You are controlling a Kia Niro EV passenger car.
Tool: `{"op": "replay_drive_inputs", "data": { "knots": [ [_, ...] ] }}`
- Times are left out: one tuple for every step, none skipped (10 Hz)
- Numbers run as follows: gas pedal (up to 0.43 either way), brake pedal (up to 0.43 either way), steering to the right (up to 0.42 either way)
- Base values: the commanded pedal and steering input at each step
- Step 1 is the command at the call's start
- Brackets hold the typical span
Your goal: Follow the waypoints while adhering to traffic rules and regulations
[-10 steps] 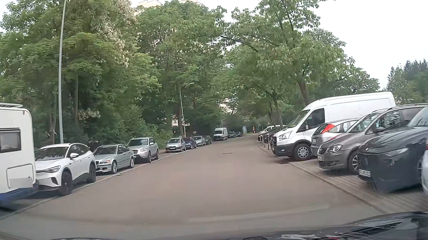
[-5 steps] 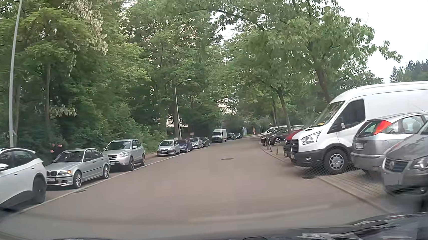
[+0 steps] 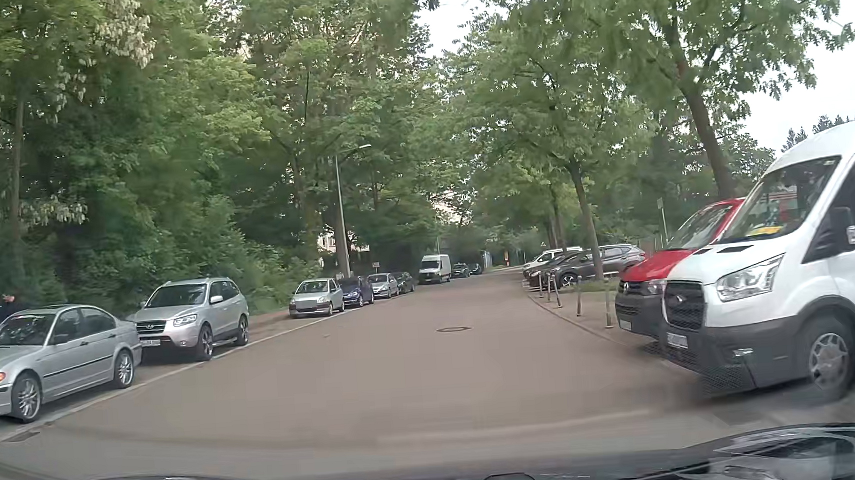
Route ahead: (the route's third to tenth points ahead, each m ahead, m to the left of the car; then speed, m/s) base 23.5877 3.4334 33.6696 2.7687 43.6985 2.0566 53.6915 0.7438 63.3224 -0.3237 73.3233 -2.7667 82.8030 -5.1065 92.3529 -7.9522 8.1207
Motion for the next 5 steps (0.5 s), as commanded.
{"op": "replay_drive_inputs", "data": {
  "knots": [
    [0.079,0.000,0.008],
    [0.079,0.000,0.008],
    [0.079,0.000,0.009],
    [0.079,0.000,0.009],
    [0.079,0.000,0.010]
  ]
}}
